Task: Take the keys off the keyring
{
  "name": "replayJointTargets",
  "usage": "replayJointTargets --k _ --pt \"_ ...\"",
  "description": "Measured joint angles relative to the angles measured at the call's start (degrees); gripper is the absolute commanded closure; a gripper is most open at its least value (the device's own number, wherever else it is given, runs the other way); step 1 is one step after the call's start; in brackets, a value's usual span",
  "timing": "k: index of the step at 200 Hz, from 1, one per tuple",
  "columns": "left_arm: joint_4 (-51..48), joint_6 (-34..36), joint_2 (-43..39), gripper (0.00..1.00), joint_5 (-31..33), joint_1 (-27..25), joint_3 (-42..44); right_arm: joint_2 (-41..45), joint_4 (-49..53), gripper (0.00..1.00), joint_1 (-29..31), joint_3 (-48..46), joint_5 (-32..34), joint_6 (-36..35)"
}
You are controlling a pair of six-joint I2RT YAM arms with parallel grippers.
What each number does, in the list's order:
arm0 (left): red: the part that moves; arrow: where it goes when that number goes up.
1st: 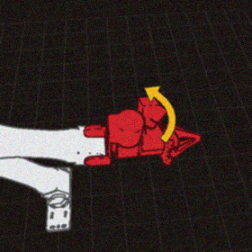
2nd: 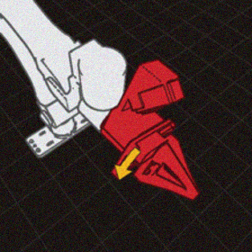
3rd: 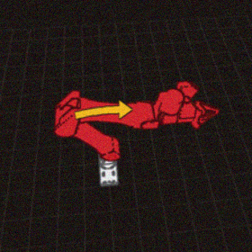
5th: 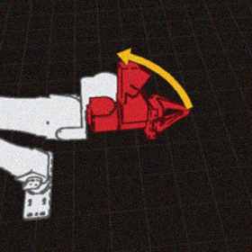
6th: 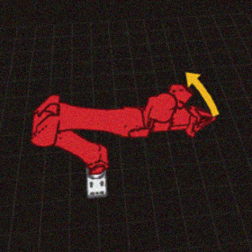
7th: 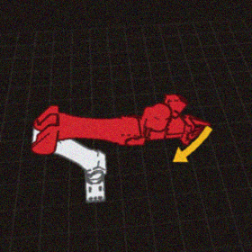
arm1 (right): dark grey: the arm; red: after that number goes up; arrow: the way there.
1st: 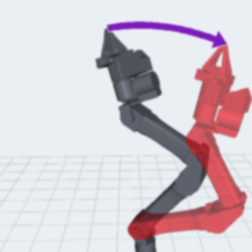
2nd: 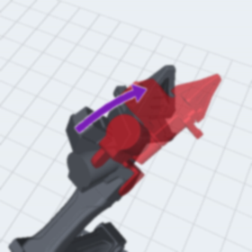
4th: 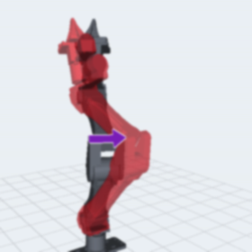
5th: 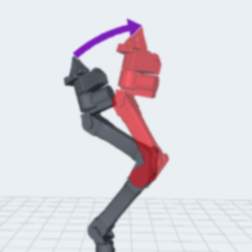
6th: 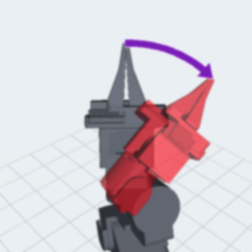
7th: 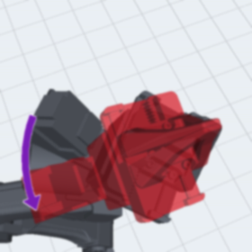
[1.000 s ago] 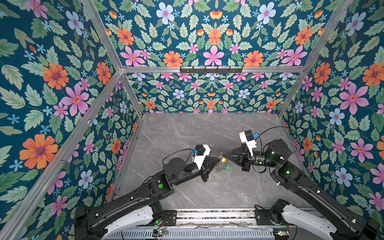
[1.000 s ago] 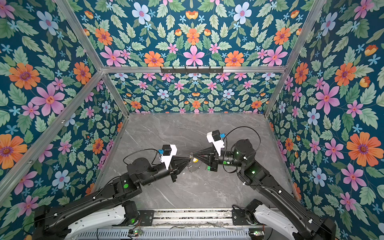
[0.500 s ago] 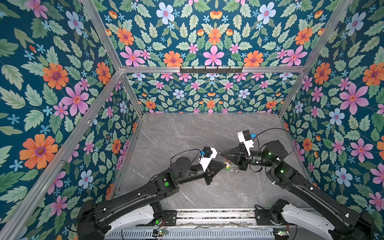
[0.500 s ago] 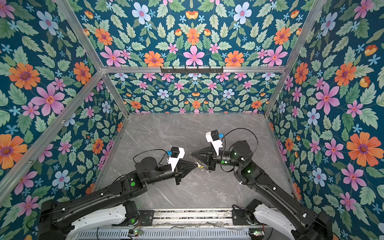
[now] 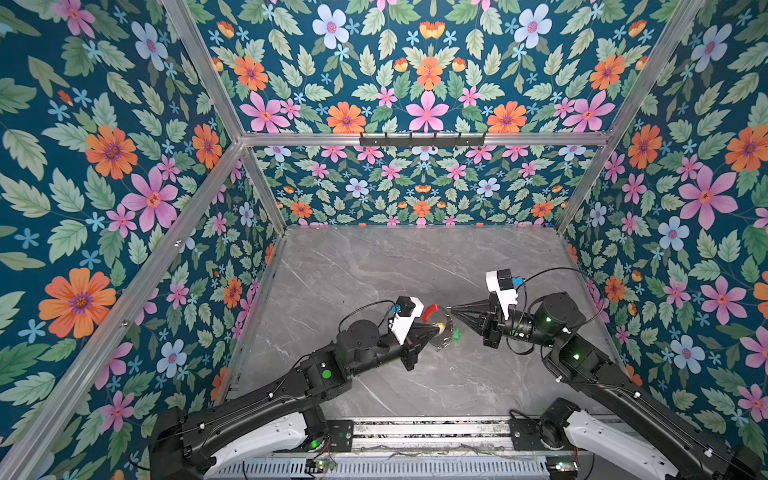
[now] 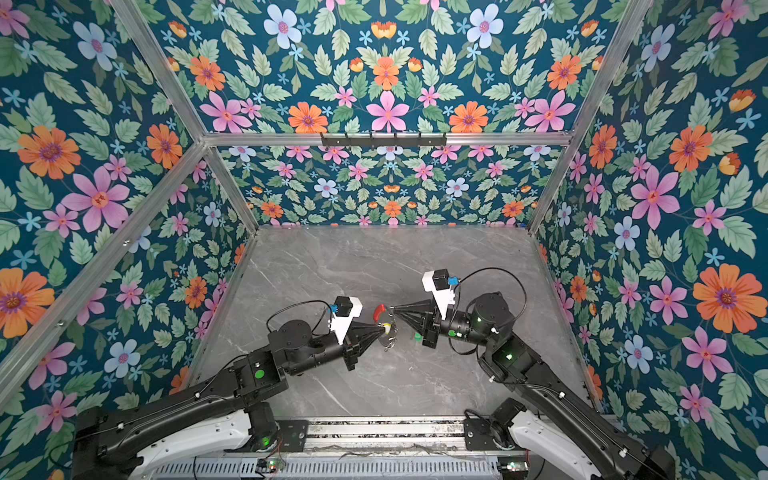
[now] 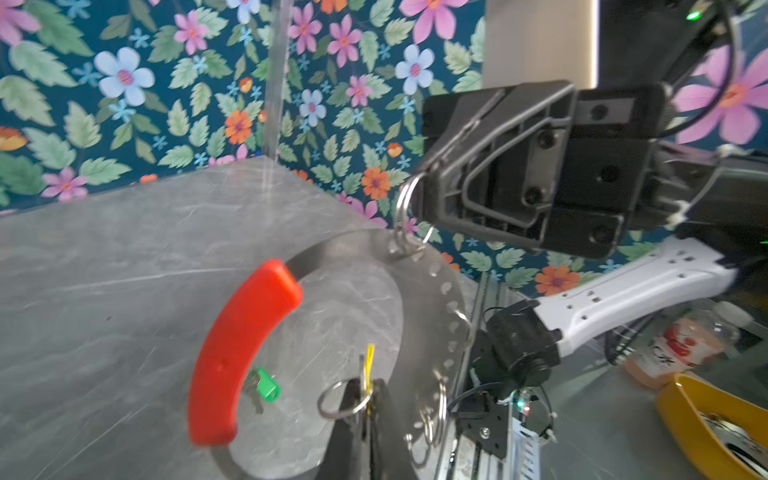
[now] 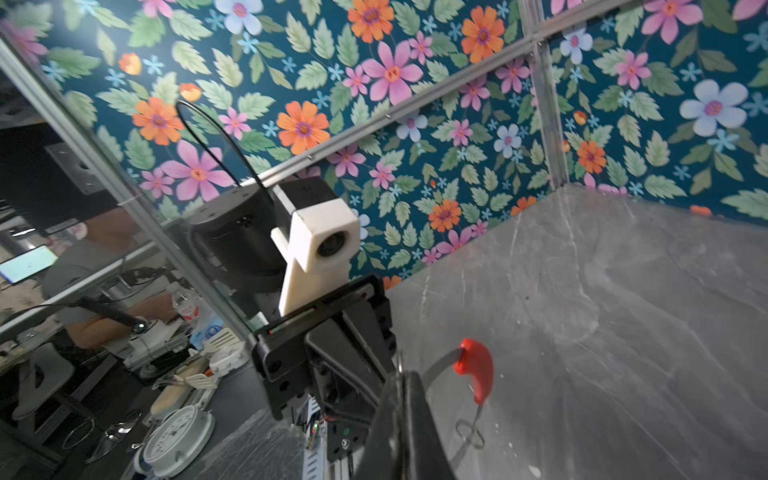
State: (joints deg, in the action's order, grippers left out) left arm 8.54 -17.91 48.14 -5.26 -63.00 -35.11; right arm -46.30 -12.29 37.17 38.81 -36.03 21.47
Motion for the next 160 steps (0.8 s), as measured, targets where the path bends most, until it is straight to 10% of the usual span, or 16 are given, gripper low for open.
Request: replayJointTargets --k 80,145,160 --pt "-5.77 -13.68 -7.06 1.00 25.31 1.25 14.05 -7.74 -0.44 1.00 2.12 -10.19 1.62 2.27" --pt "-6.14 -23.65 -10.95 1.00 25.92 14.64 25.44 -25.22 -7.28 1.00 7.54 -7.91 6.54 4.17" --pt "-5.31 -24.74 -9.79 0.81 24.59 16.87 27.04 -30.14 -8.85 1.00 7.65 -5.66 7.96 5.14"
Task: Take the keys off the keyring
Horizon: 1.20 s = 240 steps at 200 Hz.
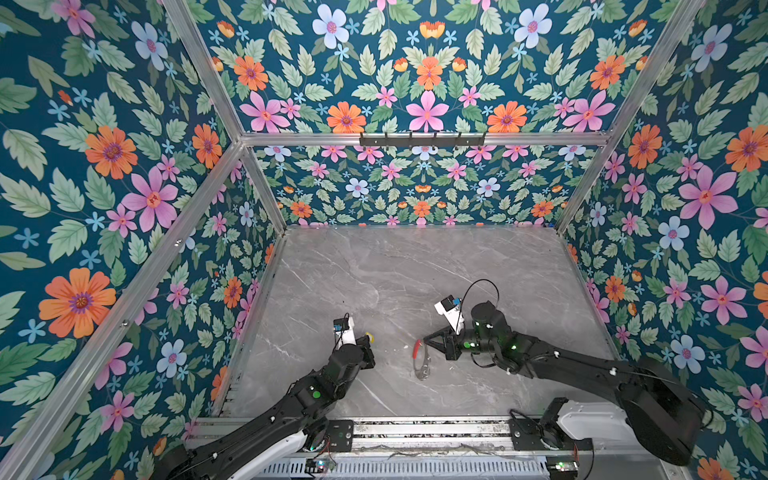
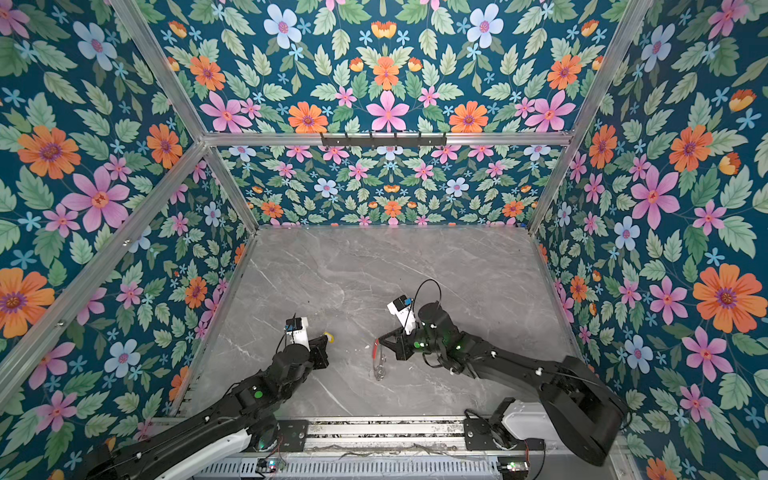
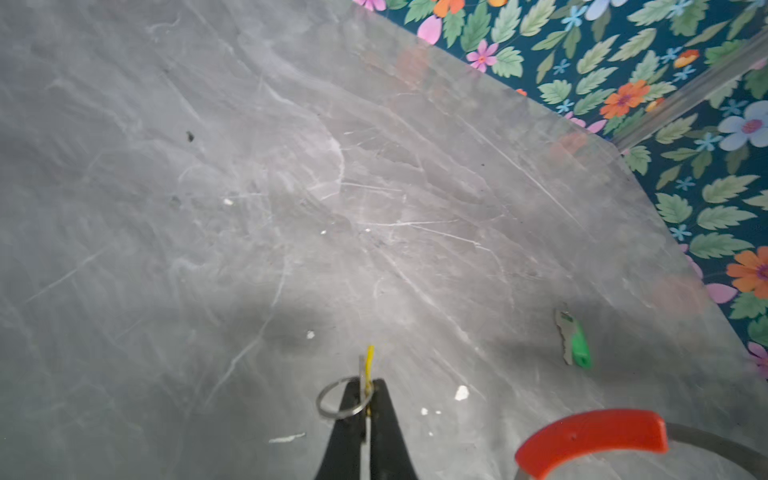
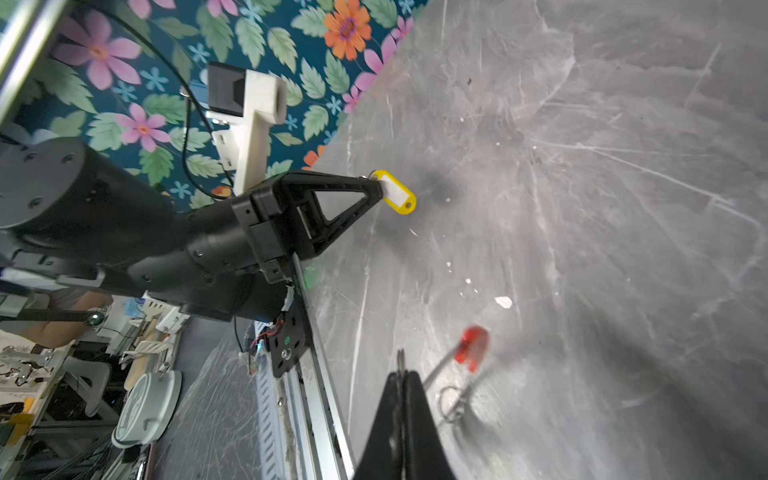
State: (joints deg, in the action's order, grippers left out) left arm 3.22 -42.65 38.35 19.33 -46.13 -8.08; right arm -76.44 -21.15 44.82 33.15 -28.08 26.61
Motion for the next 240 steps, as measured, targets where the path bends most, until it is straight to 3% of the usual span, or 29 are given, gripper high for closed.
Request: replayJointTargets --k 17,35,45,50,54,95,102,115,130,136,149,155,175,240 --pt "1.60 -0.90 2.36 0.64 -1.31 1.60 0.76 -5.66 -0.52 1.00 0.11 4.46 1.68 0.09" --pt "2.73 -1.88 3.50 0.54 -2.40 1.99 0.68 -12.39 -1.44 1.00 -0.33 9.70 3.61 0.20" --pt "3.23 -1.86 3.21 0.25 -2.84 2.16 0.42 -15.65 -1.51 1.00 -0.61 11.74 5.01 0.20" --pt "3.26 -1.70 2.86 0.06 -2.95 2.16 0.26 -17.38 -1.66 1.00 -0.85 12.61 5.14 0.26" --pt "3.17 -1.73 2.47 0.01 -2.99 2.16 0.07 -18.67 -1.79 1.00 -1.03 13.25 5.38 0.24" --pt "1.49 -1.14 -4.33 0.01 -3.52 2.21 -3.65 -26.32 -2.05 1.00 -4.68 14.86 7.65 1.64" --pt "0.92 -0.66 -5.51 0.00 -3.50 2.21 -4.28 -26.91 -1.90 0.95 -5.01 15.04 8.33 1.66" --pt "-0.57 -0.22 -7.65 0.00 -2.99 2.19 -5.73 -27.76 -1.42 0.69 -5.18 15.39 8.87 1.64" --pt "-1.62 0.98 -9.77 0.00 -2.40 2.21 -7.39 -27.36 -0.52 0.53 -5.18 15.37 10.27 1.55" --pt "-1.95 1.36 -10.60 0.00 -2.05 2.21 -8.07 -26.80 -0.20 0.28 -5.18 15.28 10.60 1.46" --pt "-1.92 2.62 -12.13 0.00 -1.29 2.21 -9.20 -24.85 0.66 0.14 -5.20 15.17 11.26 1.16" --pt "-1.79 2.86 -12.44 0.00 -1.05 2.21 -9.55 -24.11 0.44 0.02 -5.22 15.21 11.91 0.83" --pt "-3.85 4.92 -12.94 0.00 -0.20 2.21 -10.97 -21.38 1.18 0.01 -5.22 14.21 13.18 0.20" --pt "-2.58 13.53 -11.54 0.00 8.50 2.21 -16.68 5.44 1.86 0.01 -5.20 4.74 18.86 -1.79"
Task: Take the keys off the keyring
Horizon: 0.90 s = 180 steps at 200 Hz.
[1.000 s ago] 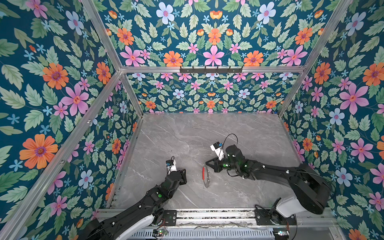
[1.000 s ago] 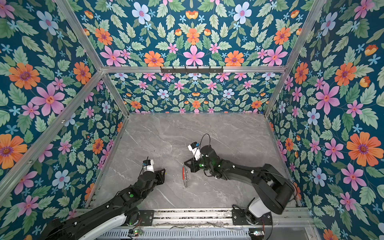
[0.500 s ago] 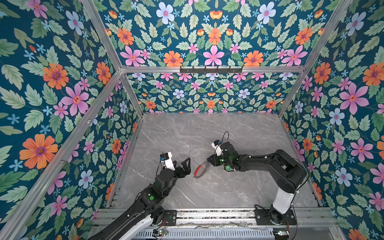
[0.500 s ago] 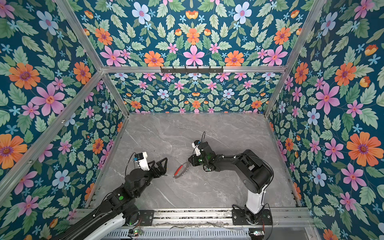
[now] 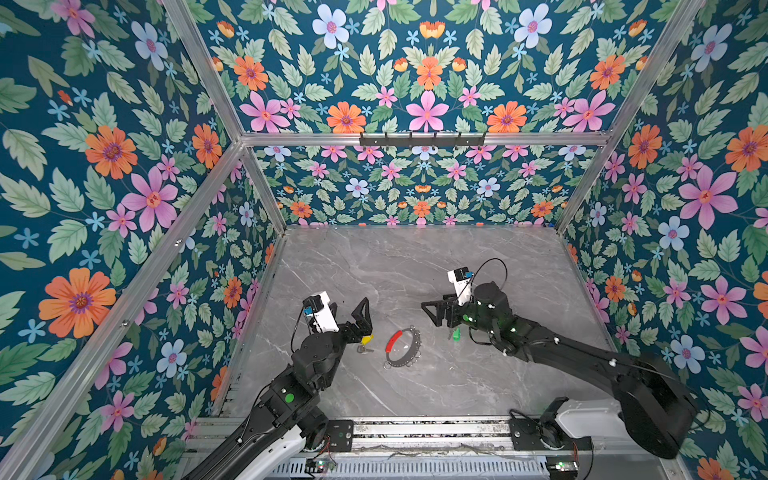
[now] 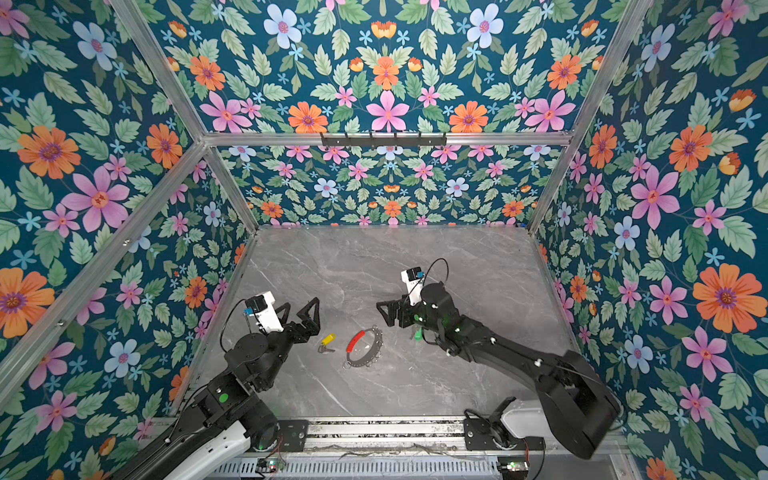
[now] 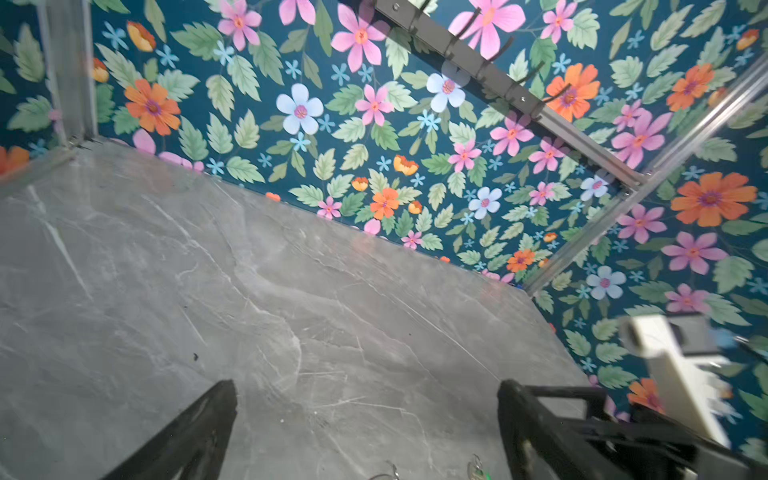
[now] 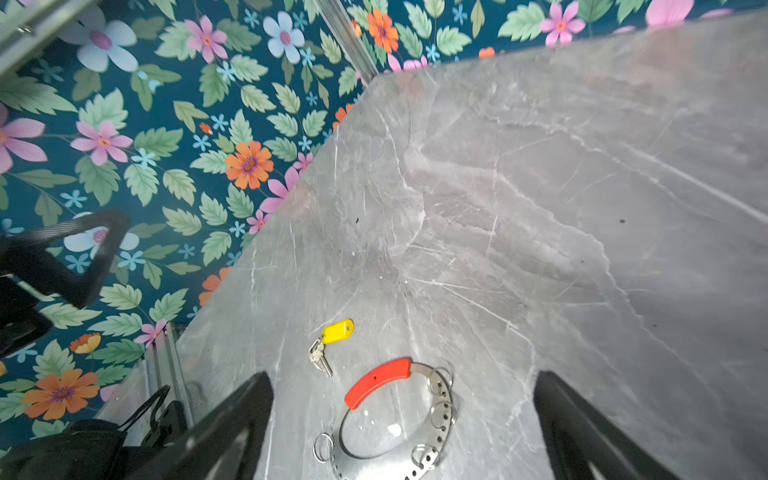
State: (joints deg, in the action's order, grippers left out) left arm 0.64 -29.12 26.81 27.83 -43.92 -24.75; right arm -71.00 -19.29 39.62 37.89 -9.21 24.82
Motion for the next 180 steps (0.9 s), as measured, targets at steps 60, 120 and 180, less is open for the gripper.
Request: replayJointTargets --k 60,120,180 --pt "23.32 13.46 21.35 0.00 15.89 8.52 6.45 18.08 9.73 0.01 -8.46 -3.26 17.40 1.42" --pt "49.42 21.81 40.52 0.00 15.65 27.45 13.88 21.38 5.95 0.01 -27.80 -13.57 28.89 -13.75" --pt "61.51 21.24 50.42 0.01 3.65 36.26 15.19 4.04 -8.94 0.01 -42.05 -18.73 17.92 -16.59"
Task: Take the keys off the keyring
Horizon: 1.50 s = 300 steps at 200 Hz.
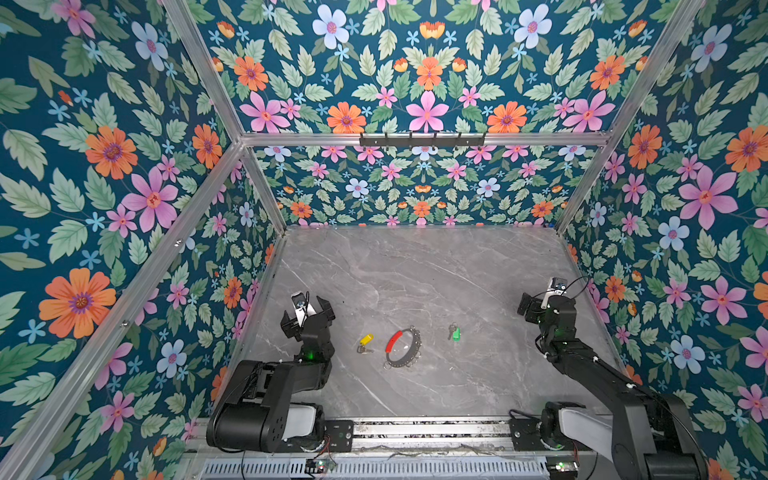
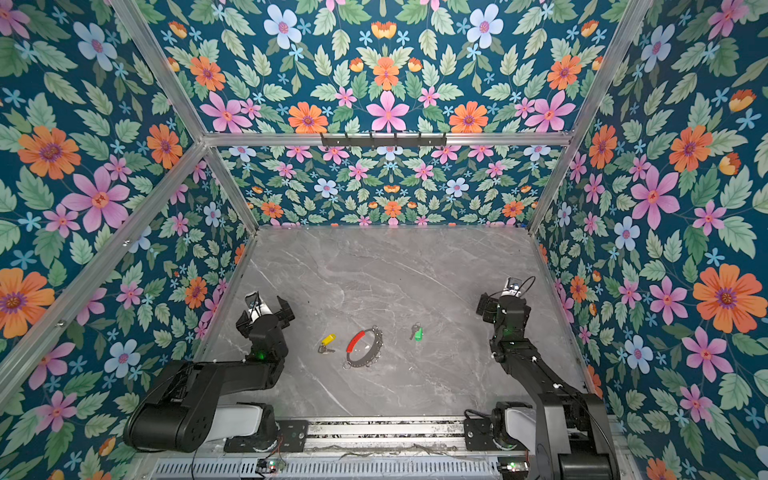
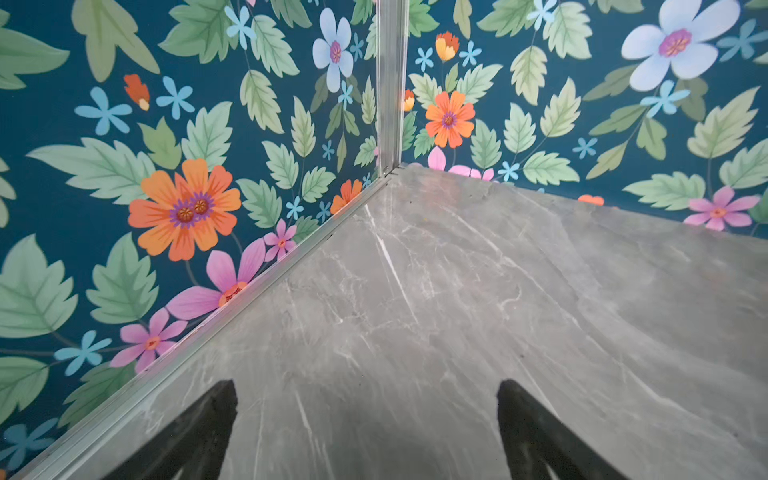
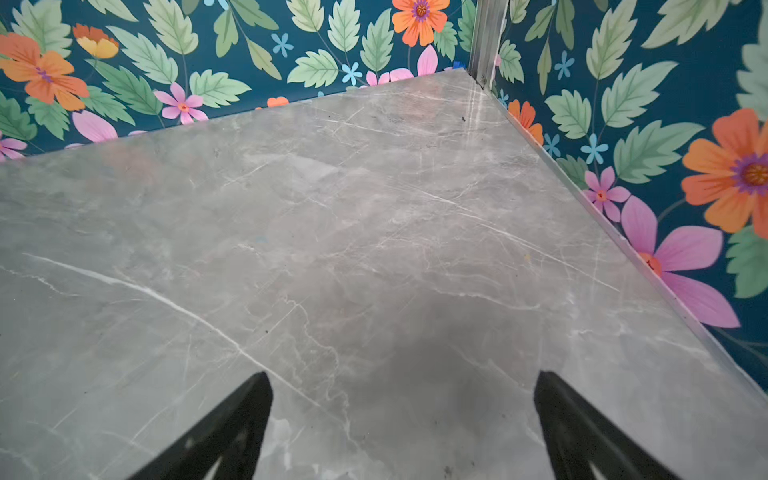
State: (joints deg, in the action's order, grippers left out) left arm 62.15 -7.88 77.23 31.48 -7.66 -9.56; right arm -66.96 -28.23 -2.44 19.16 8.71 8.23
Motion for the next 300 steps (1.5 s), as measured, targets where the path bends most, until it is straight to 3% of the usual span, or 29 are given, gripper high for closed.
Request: replayJointTargets --k 25,52,96,133,149,217,300 --pt "-0.24 -2.43 0.48 0.01 -4.98 4.50 -1.81 -6.62 -9.40 0.01 -3.30 -3.50 -4.96 0.00" --pt "-0.63 -3.23 0.55 0.01 -8.13 5.57 -1.88 -14.84 -18.69 0.01 -3.65 -3.85 -10.23 -0.92" --pt "1.05 -0.59 4.24 0.01 -11.50 6.99 -3.32 -15.72 -22.56 0.01 -3.65 -2.21 -14.51 -2.40" --pt "10.16 2.10 14.16 0.00 -19.04 8.74 -2.75 -15.54 -22.12 0.01 -3.63 -2.16 -15.21 -2.45" --pt "9.60 2.60 14.95 0.00 -21.99 8.70 -3.52 -15.58 -22.27 0.01 -3.48 -2.12 -15.54 -2.51" --pt "11.65 5.31 15.82 0.00 -17.18 5.11 -5.16 -15.34 -22.08 0.01 -2.49 -1.84 -14.29 -2.82" --pt "11.47 6.71 16.13 0.00 -17.90 4.94 -5.79 -15.34 -22.08 0.01 -2.45 -1.75 -14.25 -2.84"
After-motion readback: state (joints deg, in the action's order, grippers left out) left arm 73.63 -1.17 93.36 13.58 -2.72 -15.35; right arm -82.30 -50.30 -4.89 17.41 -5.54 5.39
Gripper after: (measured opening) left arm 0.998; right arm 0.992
